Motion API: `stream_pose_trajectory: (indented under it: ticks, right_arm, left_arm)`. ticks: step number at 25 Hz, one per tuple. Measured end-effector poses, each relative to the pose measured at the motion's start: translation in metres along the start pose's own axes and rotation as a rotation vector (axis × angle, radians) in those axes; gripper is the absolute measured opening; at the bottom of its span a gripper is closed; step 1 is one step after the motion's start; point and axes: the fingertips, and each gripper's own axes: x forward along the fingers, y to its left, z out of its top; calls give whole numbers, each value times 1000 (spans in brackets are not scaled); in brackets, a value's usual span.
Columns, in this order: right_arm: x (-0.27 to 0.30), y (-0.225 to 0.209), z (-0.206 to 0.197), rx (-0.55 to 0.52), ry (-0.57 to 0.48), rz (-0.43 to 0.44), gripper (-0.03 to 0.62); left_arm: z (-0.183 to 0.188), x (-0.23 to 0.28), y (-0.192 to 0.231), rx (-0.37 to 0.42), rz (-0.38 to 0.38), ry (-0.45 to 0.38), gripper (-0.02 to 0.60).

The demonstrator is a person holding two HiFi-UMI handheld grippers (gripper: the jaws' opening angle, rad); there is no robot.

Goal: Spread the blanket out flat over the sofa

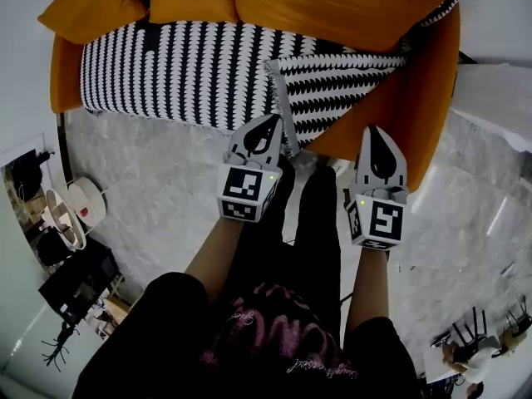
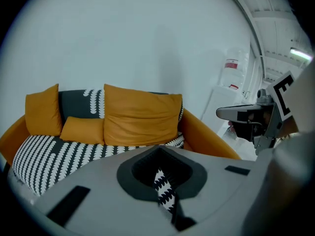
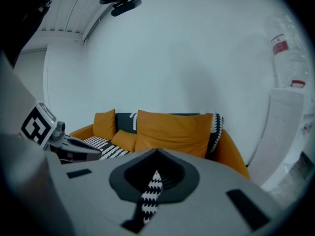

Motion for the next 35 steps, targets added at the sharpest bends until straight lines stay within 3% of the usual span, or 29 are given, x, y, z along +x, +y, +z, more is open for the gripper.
stream_pose_trajectory:
  ticks: [8, 18, 26, 32, 35]
  right_arm:
    - [9, -11, -60, 13, 52, 6, 20]
    - [13, -14, -65, 22, 56, 20, 20]
    - [39, -14, -102, 33, 82, 38, 20]
    - [56, -17, -123, 54, 117, 37, 20]
    - [52, -17, -126, 79, 118, 28, 20]
  left_arm:
    - [-58, 26, -10, -23, -1, 53, 9]
    - [-54, 46, -8, 19, 0, 68, 11]
    - [-74, 98, 22, 192, -14, 116, 11]
    - [-82, 151, 65, 368, -17, 190, 12]
    - [-86, 166, 82, 411, -16, 234, 35]
